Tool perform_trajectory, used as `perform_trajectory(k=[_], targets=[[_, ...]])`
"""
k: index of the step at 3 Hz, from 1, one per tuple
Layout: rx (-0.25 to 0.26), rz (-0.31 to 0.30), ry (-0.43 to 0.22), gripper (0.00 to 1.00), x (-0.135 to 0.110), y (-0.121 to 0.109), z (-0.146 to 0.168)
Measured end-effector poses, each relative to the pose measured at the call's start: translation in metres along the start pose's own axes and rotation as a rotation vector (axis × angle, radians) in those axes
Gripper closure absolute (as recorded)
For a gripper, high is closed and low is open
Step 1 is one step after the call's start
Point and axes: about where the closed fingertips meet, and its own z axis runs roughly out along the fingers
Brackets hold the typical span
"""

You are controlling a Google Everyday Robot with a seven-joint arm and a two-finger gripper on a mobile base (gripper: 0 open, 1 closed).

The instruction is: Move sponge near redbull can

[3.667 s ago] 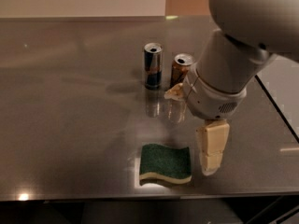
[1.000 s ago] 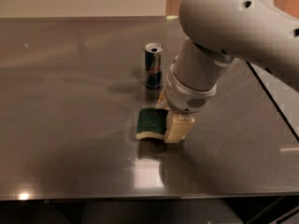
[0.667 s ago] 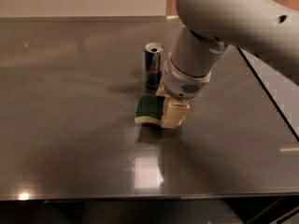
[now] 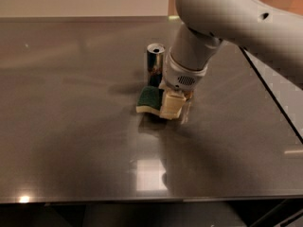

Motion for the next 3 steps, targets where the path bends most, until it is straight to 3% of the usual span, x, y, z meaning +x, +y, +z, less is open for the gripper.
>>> perform_trajectory(k=[3], targets=[[0.030, 0.079, -0.008, 0.35, 0.003, -0.027, 0.017]])
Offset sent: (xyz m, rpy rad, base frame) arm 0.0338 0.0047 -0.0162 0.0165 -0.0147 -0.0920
